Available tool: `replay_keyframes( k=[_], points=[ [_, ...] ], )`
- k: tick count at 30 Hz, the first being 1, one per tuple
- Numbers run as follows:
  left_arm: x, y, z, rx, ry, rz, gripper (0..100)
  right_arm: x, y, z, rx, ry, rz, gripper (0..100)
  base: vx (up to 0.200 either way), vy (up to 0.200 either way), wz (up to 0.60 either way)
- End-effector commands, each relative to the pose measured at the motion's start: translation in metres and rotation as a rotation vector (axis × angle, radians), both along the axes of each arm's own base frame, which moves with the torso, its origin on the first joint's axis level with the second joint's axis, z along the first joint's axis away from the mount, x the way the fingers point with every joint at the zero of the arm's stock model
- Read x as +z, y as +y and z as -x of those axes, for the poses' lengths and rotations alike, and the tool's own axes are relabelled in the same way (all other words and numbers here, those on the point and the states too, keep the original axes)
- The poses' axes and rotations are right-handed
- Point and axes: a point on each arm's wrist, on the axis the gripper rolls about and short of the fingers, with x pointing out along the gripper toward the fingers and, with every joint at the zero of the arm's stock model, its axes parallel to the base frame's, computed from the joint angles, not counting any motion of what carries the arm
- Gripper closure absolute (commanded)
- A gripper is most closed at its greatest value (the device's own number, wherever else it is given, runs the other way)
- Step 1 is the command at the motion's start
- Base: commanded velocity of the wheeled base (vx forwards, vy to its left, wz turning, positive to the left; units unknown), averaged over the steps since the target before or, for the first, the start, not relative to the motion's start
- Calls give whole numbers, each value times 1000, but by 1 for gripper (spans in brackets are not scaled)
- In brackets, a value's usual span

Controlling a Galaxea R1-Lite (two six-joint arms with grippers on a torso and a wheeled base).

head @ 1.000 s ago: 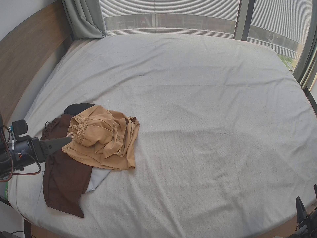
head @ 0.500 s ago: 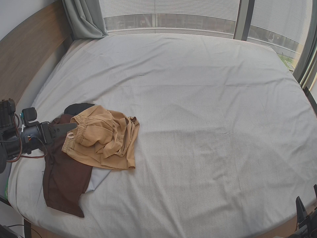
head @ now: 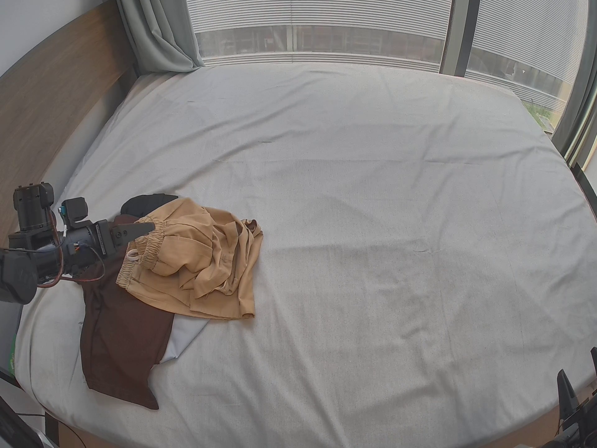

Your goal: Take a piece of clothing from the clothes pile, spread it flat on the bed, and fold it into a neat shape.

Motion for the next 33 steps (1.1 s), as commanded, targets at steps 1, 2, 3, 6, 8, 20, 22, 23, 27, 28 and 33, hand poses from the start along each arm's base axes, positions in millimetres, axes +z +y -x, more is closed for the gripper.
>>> replay_keyframes(
  k=[1, 2, 3, 6, 8, 20, 22, 23, 27, 28, 33],
  points=[
    [-22, 7, -20, 10, 42, 6, 0, -5, 0, 0, 1, 0, 0, 0, 0, 0, 0],
    [-23, 8, -23, 12, 39, 6, 0, -5, 0, 0, 1, 0, 0, 0, 0, 0, 0],
    [-26, 9, -26, 13, 39, 6, 0, -5, 0, 0, 1, 0, 0, 0, 0, 0, 0],
    [-32, 10, -35, 13, 38, 6, 0, -5, 0, 0, 1, 0, 0, 0, 0, 0, 0],
    [-36, 10, -40, 12, 39, 8, 0, -5, 0, 0, 1, 0, 0, 0, 0, 0, 0],
    [-42, 10, -69, -1, 22, 11, 0, -5, 0, 0, 1, 0, 0, 0, 0, 0, 0],
    [-44, 6, -71, -13, 29, 13, 0, -5, 0, 0, 1, 0, 0, 0, 0, 0, 0],
    [-45, 5, -71, -14, 31, 13, 0, -5, 0, 0, 1, 0, 0, 0, 0, 0, 0],
    [-47, -1, -73, -32, 34, 13, 0, -5, 0, 0, 1, 0, 0, 0, 0, 0, 0],
    [-47, -3, -74, -37, 34, 13, 0, -5, 0, 0, 1, 0, 0, 0, 0, 0, 0],
    [-44, -15, -73, -58, 47, 45, 0, -5, 0, 0, 1, 0, 0, 0, 0, 0, 0]
  ],
)
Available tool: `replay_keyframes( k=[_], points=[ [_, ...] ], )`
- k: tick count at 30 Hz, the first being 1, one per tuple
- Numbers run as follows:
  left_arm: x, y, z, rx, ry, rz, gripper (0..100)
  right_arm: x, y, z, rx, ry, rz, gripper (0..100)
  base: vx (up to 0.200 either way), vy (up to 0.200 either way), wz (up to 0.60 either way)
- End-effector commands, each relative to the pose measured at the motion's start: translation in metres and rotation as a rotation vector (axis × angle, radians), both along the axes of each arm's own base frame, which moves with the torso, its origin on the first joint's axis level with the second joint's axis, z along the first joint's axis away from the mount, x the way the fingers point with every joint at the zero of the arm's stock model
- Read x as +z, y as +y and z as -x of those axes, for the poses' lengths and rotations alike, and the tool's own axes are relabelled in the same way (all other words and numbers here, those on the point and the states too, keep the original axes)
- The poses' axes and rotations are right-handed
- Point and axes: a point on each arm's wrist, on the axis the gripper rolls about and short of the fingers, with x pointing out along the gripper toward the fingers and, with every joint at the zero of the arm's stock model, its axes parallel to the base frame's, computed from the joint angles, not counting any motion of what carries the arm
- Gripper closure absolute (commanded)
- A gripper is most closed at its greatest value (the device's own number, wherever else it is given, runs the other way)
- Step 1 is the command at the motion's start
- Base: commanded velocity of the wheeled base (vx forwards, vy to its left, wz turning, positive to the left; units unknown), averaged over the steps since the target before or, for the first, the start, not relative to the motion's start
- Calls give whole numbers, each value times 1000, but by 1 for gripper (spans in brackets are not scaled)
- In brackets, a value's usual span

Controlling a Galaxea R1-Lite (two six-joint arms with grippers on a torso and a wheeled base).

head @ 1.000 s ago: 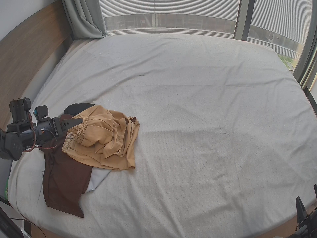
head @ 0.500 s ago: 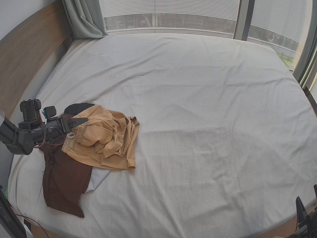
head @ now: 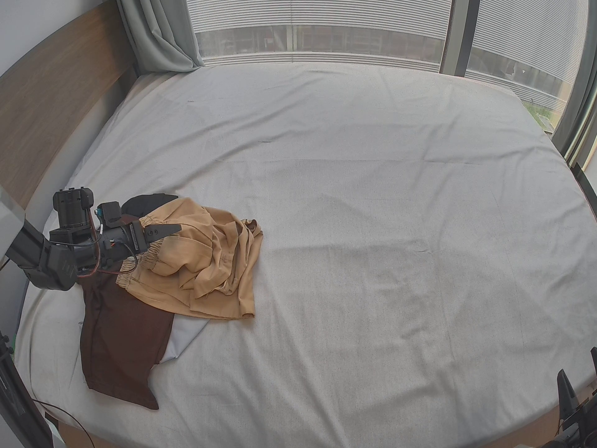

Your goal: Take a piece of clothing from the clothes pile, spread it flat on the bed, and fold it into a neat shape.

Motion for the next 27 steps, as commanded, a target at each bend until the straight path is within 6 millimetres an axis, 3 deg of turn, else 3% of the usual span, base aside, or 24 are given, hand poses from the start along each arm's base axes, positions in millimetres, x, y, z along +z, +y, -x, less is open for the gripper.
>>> replay_keyframes(
  k=[1, 16, 26, 27],
  points=[
    [3, -12, 0, -25, 1, 15, 0, -5, 0, 0, 1, 0, 0, 0, 0, 0, 0],
    [-7, -31, -12, -42, -41, 78, 0, -5, 0, 0, 2, 0, -1, 0, 0, 0, 0],
    [-15, -31, -16, -38, -37, 77, 0, -5, 0, 0, 2, 0, -1, 0, 0, 0, 0],
    [-15, -31, -16, -38, -37, 77, 100, -5, 0, 0, 1, 0, -1, 0, 0, 0, 0]
  ],
)
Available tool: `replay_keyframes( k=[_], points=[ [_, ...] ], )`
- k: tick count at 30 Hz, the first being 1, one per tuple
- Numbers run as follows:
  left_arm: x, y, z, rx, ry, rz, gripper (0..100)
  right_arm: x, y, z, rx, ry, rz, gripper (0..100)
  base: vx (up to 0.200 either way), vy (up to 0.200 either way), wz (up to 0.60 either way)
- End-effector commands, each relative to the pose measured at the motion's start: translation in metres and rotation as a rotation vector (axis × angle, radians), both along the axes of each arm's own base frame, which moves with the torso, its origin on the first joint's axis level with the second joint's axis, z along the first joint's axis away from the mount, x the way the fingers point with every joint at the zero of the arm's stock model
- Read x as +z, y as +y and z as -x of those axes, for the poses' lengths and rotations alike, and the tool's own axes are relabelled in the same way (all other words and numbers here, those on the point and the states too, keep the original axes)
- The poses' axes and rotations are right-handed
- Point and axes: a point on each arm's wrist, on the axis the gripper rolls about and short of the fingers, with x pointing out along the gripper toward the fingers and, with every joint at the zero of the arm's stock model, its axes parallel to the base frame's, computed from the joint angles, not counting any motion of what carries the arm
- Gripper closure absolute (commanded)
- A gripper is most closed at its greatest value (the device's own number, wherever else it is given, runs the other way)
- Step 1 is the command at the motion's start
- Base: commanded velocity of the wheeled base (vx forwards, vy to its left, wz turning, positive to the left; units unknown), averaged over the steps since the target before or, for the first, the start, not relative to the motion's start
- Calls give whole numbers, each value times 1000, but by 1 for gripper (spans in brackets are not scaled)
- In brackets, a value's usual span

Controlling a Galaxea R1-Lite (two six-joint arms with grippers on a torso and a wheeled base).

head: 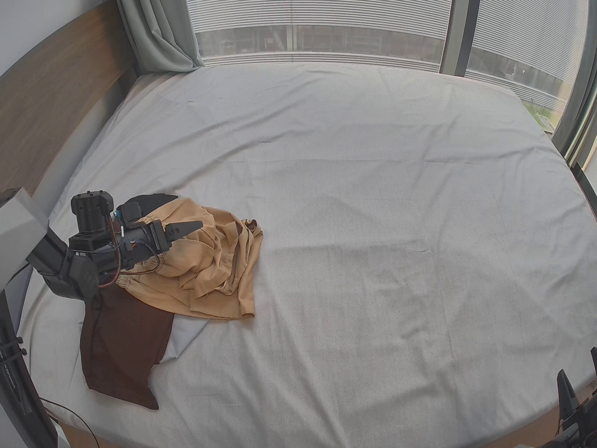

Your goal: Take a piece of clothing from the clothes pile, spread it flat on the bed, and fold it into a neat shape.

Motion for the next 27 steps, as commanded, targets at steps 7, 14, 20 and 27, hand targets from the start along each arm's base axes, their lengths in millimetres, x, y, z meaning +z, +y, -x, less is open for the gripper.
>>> replay_keyframes(
  k=[7, 14, 20, 27],
  points=[
    [-2, 4, 2, 6, 14, 11, 100, -5, 0, 0, 0, 1, 0, 0, 0, 0, 0],
    [-1, 7, 17, 9, 31, 13, 100, -5, 0, 0, 0, 1, 0, 0, 0, 0, 0],
    [22, 6, 38, 29, 9, 87, 100, -5, 0, 0, 0, 1, 0, 0, 0, 0, 0],
    [36, 6, 59, 41, -4, 135, 100, -5, 0, 0, 0, 1, 0, 0, 0, 0, 0]
  ],
)
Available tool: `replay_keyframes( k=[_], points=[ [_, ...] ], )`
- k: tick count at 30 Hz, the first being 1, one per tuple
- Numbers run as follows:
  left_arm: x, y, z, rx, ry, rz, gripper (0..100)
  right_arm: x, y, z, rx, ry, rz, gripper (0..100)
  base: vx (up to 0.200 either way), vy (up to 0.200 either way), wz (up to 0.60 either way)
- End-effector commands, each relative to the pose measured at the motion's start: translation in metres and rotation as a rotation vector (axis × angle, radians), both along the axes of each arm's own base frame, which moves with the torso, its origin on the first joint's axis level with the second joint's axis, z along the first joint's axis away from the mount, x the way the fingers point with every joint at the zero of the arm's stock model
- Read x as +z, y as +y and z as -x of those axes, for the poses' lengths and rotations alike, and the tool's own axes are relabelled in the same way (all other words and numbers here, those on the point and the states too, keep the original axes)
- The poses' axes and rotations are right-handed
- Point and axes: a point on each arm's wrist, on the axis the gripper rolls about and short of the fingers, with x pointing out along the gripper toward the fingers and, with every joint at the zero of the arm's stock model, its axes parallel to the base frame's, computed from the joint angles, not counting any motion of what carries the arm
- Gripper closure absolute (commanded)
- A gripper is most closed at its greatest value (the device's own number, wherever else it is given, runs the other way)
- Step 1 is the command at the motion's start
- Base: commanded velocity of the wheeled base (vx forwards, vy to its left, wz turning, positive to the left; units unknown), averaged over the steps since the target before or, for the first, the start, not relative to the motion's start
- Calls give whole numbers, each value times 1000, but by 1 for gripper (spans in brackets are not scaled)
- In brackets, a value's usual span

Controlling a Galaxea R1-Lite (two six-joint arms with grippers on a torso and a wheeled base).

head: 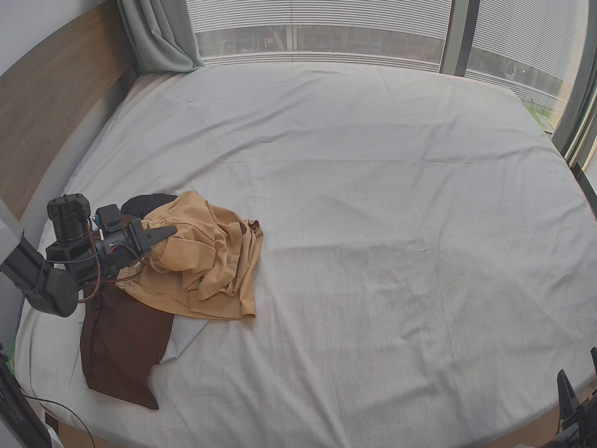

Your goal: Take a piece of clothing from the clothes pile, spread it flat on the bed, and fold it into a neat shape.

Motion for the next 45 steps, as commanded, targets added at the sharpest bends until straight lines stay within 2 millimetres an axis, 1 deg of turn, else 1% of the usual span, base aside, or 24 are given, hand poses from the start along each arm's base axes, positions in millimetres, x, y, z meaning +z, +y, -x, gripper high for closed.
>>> replay_keyframes(
  k=[1, 3, 5, 7, 8, 17, 20, 21, 29, 32, 37, 41, 45],
  points=[
    [17, 0, 17, 5, -43, 5, 100, -5, 0, 0, 1, 1, 0, 0, 0, 0, 0],
    [19, 0, 21, 5, -45, 6, 100, -5, 0, 0, 1, 0, 0, 0, 0, 0, 0],
    [23, -1, 28, 4, -53, 6, 100, -5, 0, 0, 1, 0, 0, 0, 0, 0, 0],
    [23, -1, 29, 4, -51, 7, 100, -5, 0, 0, 1, 0, 0, 0, 0, 0, 0],
    [26, -1, 35, 7, -52, 15, 100, -5, 0, 0, 1, 0, 0, 0, 0, 0, 0],
    [39, -4, 58, 10, -68, 35, 100, -5, 0, 0, 1, 0, 0, 0, 0, 0, 0],
    [39, -5, 60, 7, -66, 38, 100, -5, 0, 0, 1, 0, 0, 0, 0, 0, 0],
    [41, -9, 67, -4, -69, 38, 100, -5, 0, 0, 1, 0, 0, 0, 0, 0, 0],
    [44, -14, 84, -12, -78, 33, 100, -5, 0, 0, 1, 1, 0, 0, 0, 0, 0],
    [45, -16, 87, -1, -83, 29, 100, -5, 0, 0, 1, 0, 0, 0, 0, 0, 0],
    [46, -28, 93, 10, -82, 23, 100, -5, 0, 0, 1, 1, 0, 0, 0, 0, 0],
    [46, -31, 94, 16, -83, 24, 100, -5, 0, 0, 1, 0, 0, 0, 0, 0, 0],
    [50, -43, 100, 26, -75, 49, 100, -5, 0, 0, 1, 0, 0, 0, 0, 0, 0]
  ],
)
